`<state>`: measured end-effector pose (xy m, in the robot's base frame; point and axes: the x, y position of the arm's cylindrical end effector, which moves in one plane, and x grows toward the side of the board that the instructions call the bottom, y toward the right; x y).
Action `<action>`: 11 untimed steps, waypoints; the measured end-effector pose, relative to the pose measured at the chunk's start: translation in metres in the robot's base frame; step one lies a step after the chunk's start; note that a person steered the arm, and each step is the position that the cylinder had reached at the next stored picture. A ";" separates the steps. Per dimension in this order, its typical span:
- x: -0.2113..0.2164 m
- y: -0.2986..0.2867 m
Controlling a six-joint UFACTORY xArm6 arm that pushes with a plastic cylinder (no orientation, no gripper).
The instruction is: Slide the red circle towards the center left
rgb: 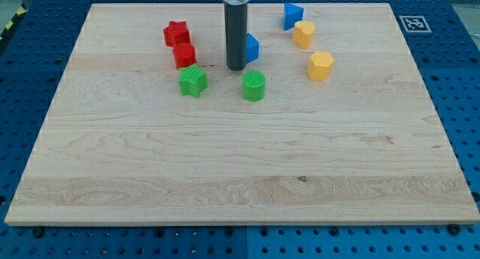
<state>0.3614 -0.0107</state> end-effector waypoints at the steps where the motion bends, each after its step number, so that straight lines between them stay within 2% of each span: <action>1: 0.000 0.000; 3: 0.000 -0.021; 6: -0.023 -0.041; 9: -0.006 -0.071; 11: -0.036 -0.082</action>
<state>0.3255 -0.0929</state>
